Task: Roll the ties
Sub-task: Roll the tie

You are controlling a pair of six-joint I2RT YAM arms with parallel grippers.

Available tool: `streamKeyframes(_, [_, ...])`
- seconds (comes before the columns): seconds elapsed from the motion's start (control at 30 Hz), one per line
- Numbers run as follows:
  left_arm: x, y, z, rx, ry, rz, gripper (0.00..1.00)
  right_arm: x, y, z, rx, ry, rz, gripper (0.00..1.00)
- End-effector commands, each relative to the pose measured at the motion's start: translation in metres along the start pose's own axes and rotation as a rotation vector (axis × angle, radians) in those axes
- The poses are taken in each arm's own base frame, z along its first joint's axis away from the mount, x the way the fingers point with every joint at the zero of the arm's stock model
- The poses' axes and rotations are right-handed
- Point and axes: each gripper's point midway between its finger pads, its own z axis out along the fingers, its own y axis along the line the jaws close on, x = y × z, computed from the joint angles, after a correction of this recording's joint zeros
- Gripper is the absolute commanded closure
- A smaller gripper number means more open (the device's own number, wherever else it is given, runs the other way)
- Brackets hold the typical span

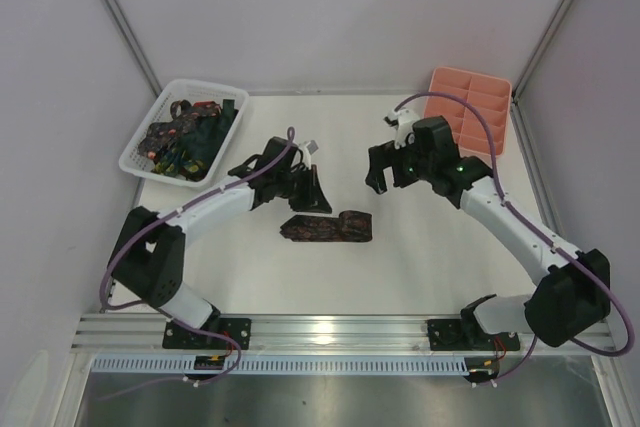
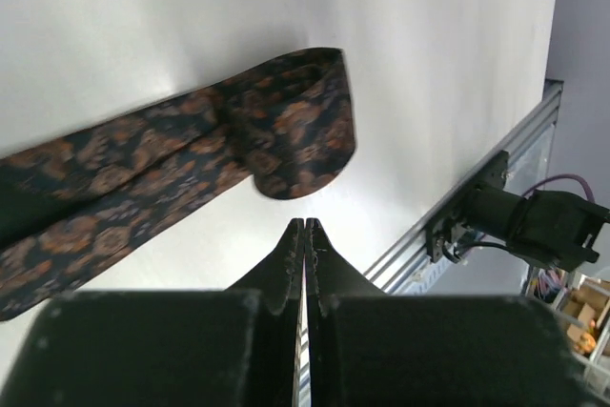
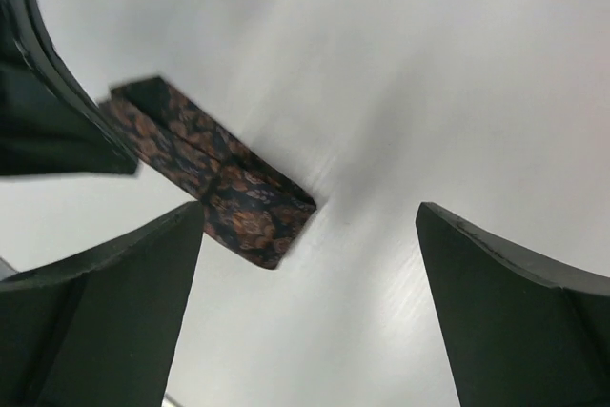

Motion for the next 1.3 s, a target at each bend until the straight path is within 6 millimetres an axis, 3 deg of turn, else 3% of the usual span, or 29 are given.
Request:
streamKeyframes(0.0, [-0.005, -0.037, 0.011, 0.079, 0.045, 0.018, 1.0, -0.007, -0.009, -0.019, 0.08, 0.008, 0.388, 0.0])
streamKeyframes(0.03, [-0.005, -0.041, 0.015, 0.08, 0.054, 0.026, 0.99, 0.005, -0.021, -0.024, 0.087, 0.065, 0.445, 0.0])
streamKeyframes(0.13, [-0.003, -0.047, 0.03, 0.072, 0.094, 0.03, 1.0, 0.036, -0.017, -0.021, -0.009, 0.173, 0.668, 0.01])
streamKeyframes(0.23, [-0.002, -0.047, 0.042, 0.064, 0.124, 0.03, 1.0, 0.047, -0.012, -0.014, -0.107, 0.173, 0.785, 0.18])
streamKeyframes(0.27, [-0.002, -0.046, 0.044, 0.059, 0.128, 0.033, 1.0, 0.061, -0.01, -0.011, -0.139, 0.193, 0.826, 0.21])
streamKeyframes(0.4, [0.002, -0.038, 0.055, 0.036, 0.168, 0.039, 0.99, 0.069, -0.002, 0.0, -0.227, 0.21, 0.866, 0.25])
streamKeyframes(0.7, [0.013, -0.012, 0.07, -0.028, 0.197, 0.036, 0.99, 0.094, 0.01, 0.025, -0.355, 0.318, 0.945, 0.16])
streamKeyframes(1.0, [0.017, 0.0, 0.075, -0.061, 0.199, 0.038, 1.0, 0.116, 0.025, 0.046, -0.448, 0.394, 0.952, 0.29])
streamKeyframes(1.27, [0.022, 0.011, 0.076, -0.087, 0.202, 0.029, 0.99, 0.125, 0.03, 0.067, -0.459, 0.46, 0.905, 0.26])
